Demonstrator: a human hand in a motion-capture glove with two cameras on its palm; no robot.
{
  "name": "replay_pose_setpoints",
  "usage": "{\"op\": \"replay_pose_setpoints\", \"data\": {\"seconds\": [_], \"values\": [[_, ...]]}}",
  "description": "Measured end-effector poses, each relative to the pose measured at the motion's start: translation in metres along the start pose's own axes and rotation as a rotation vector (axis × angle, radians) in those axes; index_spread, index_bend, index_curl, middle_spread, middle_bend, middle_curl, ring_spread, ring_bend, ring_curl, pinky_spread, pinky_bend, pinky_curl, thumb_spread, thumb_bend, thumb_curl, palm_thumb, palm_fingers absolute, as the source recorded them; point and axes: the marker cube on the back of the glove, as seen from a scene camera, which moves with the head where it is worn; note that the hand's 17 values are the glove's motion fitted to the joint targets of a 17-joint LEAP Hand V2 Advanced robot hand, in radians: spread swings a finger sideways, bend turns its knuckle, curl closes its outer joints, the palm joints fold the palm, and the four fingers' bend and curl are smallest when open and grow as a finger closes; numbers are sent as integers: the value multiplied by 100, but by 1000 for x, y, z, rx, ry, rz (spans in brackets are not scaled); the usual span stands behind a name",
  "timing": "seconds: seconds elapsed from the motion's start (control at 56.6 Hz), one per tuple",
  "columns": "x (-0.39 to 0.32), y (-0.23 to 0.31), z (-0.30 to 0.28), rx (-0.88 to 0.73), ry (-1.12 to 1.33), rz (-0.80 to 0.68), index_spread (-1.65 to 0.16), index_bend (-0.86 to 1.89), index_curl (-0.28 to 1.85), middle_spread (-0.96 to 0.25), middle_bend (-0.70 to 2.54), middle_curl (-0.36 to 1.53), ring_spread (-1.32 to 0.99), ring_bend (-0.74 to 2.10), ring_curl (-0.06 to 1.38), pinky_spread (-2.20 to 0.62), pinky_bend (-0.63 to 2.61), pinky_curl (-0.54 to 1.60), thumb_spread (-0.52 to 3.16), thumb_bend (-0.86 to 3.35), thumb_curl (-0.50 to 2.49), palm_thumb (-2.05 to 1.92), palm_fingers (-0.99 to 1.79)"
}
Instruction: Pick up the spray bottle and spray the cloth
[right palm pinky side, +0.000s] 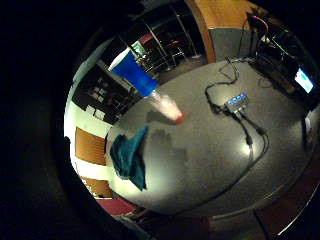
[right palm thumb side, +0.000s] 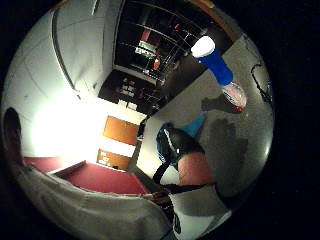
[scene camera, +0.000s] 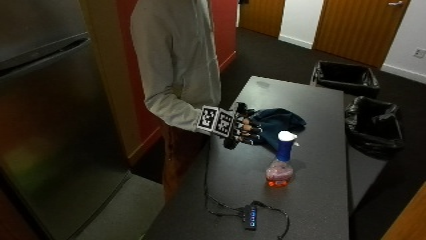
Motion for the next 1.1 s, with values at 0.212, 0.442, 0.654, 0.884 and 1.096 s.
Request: {"op": "replay_pose_setpoints", "data": {"seconds": [0.212, 0.442, 0.654, 0.884, 1.096], "values": [[9, -11, 15, 9, -49, 44, -33, 15, 24, -6, 19, 33, -5, 37, 29, 16, 42, 35, 94, -3, 41, 68, 16], [14, -30, 30, 11, -101, 84, -32, 15, 25, -6, 18, 32, -5, 37, 29, 16, 42, 35, 94, -3, 40, 67, 16], [24, -48, 48, 2, -169, 136, -31, 14, 25, -6, 18, 31, -5, 37, 30, 15, 43, 35, 94, -3, 40, 67, 17], [32, -61, 71, -15, -238, 184, -31, 14, 25, -6, 18, 31, -6, 39, 30, 14, 43, 35, 94, -3, 40, 67, 17], [35, -72, 96, -46, -275, 205, -31, 14, 25, -6, 18, 31, -6, 39, 30, 13, 44, 36, 93, -3, 40, 67, 18]]}}
